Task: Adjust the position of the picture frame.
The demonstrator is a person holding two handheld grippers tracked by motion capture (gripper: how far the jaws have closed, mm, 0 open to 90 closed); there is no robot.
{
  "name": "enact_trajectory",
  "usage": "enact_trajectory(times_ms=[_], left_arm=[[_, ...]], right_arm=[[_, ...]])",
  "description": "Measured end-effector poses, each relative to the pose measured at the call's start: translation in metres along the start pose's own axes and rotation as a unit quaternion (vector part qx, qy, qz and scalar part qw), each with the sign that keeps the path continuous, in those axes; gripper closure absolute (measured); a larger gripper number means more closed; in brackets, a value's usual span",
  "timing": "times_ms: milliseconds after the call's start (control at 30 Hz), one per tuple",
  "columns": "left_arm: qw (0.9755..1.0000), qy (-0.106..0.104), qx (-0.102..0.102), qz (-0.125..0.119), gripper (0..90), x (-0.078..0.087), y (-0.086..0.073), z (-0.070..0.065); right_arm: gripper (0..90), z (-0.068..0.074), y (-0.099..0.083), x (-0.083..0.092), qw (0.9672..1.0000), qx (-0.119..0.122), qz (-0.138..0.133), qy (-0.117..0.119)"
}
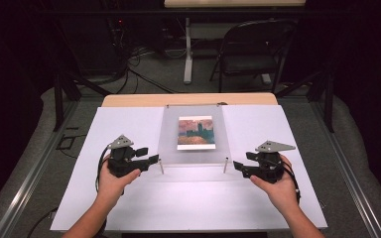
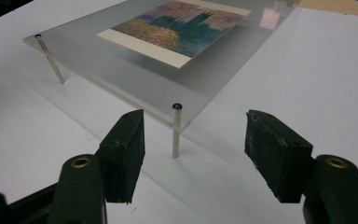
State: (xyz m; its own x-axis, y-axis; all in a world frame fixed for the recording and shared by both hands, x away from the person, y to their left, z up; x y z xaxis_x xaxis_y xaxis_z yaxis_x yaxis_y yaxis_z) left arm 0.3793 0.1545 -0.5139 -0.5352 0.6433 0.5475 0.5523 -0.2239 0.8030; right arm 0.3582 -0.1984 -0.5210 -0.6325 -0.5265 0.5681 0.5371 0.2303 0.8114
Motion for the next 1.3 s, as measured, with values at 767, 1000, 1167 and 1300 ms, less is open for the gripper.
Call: enact_trajectory(times_ms=[767,1000,1167,1300], left_arm=[[0.9987,0.043,0.026,-0.001,39.0,-0.039,0.058,0.037],[0.9978,0.047,0.047,0.001,39.7,-0.063,0.057,0.052],[0.9974,0.049,0.052,0.007,39.7,-0.073,0.054,0.057],[0.9971,0.05,0.057,0.008,39.5,-0.078,0.054,0.061]], right_arm=[[37.9,-0.043,0.071,-0.045,0.9989,-0.041,-0.009,-0.019],[37.7,-0.05,0.072,-0.075,0.998,-0.057,-0.021,-0.018],[37.7,-0.051,0.066,-0.091,0.9982,-0.055,-0.006,-0.024],[37.7,-0.053,0.065,-0.101,0.9984,-0.054,-0.002,-0.02]])
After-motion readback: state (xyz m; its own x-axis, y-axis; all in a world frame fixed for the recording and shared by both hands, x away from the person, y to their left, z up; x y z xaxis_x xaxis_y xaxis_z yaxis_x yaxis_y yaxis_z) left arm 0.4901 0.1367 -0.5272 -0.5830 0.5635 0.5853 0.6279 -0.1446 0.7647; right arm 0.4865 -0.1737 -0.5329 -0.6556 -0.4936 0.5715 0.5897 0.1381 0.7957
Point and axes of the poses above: each handheld gripper's, and its own axes: x roughly backward along the jaws, y roughly out of its top, z roughly to its left, the point moved 6 cm from there along -x, roughly forward along the jaws, and after that the axes turned 1 degree about -x, right-handed, at the moved point
